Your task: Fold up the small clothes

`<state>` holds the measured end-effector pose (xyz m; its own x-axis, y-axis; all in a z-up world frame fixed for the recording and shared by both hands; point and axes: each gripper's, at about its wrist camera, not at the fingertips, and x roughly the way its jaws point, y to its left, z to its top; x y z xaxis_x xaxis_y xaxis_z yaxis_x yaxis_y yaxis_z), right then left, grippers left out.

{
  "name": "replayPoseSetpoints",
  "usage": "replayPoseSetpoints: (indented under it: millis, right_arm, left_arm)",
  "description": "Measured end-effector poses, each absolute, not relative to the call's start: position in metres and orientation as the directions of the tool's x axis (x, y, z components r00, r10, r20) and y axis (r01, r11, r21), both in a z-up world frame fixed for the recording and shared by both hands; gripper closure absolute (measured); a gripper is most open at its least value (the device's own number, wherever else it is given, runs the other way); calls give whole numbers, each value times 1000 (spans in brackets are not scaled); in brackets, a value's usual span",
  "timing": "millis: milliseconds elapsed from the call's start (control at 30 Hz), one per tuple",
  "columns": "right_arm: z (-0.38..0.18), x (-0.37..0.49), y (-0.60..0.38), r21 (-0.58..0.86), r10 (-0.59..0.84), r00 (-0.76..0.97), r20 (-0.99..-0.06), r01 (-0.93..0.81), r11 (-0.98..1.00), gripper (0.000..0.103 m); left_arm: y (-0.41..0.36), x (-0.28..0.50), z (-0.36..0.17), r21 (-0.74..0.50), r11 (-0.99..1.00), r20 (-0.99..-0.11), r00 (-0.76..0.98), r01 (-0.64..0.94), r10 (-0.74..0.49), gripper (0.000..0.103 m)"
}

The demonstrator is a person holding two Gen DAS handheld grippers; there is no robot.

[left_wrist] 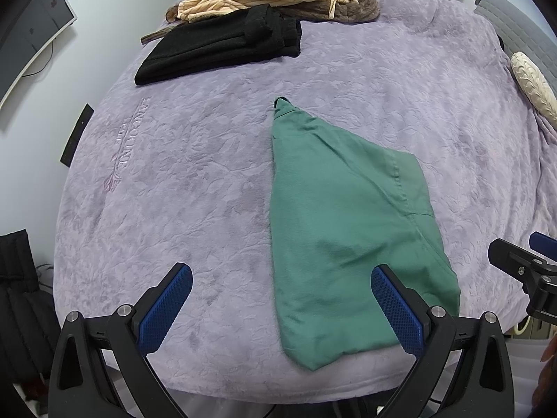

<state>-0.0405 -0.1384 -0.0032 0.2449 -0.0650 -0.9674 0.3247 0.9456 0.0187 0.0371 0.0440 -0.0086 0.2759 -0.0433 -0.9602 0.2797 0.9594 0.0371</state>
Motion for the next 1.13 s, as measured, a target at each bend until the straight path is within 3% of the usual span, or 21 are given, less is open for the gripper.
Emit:
replayPoseSetpoints:
  millis: [1133]
  right_arm:
    - [-17, -38, -137, 7, -71, 214, -974, 342, 940, 0]
  left_arm:
    - [48, 40, -12, 32, 961, -952, 301, 276, -55, 0]
